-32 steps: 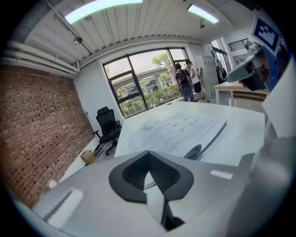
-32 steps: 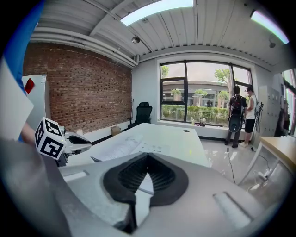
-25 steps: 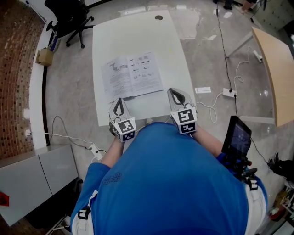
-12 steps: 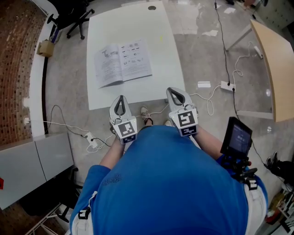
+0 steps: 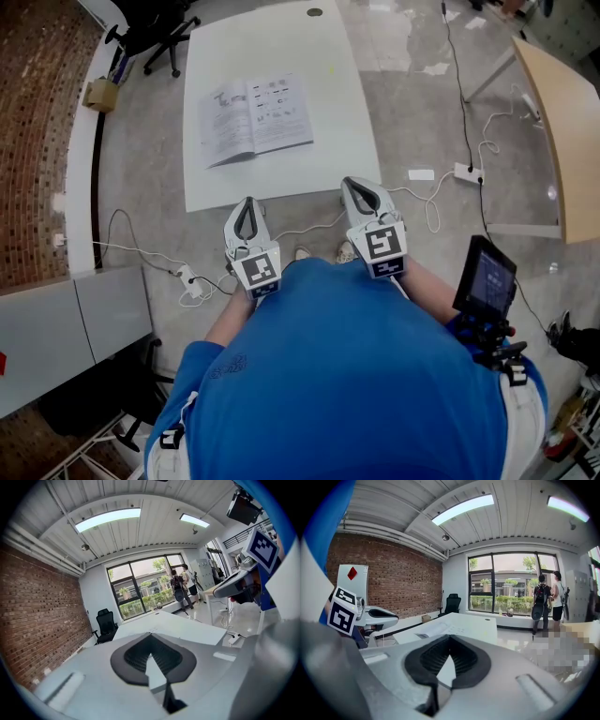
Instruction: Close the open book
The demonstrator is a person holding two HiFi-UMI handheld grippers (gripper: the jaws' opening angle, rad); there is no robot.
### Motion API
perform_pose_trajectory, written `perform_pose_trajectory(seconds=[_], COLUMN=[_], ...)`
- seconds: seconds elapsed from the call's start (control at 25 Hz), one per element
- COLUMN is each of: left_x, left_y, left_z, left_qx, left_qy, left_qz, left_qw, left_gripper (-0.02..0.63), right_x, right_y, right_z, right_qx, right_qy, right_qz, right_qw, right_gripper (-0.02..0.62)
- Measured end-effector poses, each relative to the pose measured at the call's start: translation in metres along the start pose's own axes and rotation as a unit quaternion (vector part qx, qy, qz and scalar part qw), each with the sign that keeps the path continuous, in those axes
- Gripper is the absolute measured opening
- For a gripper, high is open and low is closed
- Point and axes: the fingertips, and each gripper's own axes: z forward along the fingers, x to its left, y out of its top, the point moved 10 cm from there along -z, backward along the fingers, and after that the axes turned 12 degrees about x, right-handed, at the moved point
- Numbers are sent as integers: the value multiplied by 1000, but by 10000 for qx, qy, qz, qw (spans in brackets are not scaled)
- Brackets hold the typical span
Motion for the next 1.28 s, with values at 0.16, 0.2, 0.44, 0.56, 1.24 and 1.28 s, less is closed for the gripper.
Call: perform_pose_trajectory(seconds=[0.16,0.2,0.44,0.56,1.24,1.28], left_x=[11,14,25,28,48,49], left_y=[3,2,-5,-9,-24,-24], left_z=[-6,-6,-8,-7,-7,-8], left_qx=[-135,-158,-248,-272,-223,-216], left_qy=[-105,-125,-259,-327,-436,-440], left_qz=[-19,-26,-40,-47,-63,-62], left_qw=[9999,9998,9993,9991,9988,9988], left_gripper=[6,6,6,7,6,6], right_x=[15,19,37,44,67,68], right_y=[6,7,12,12,22,22], right_z=[-3,-2,-1,2,11,11], right_qx=[-17,-20,-32,-32,25,25], right_qy=[-111,-128,-241,-287,-301,-297], right_qz=[84,87,91,67,-37,-47], right_qw=[9999,9999,9997,9996,9995,9995], right_gripper=[3,3,3,3,3,3])
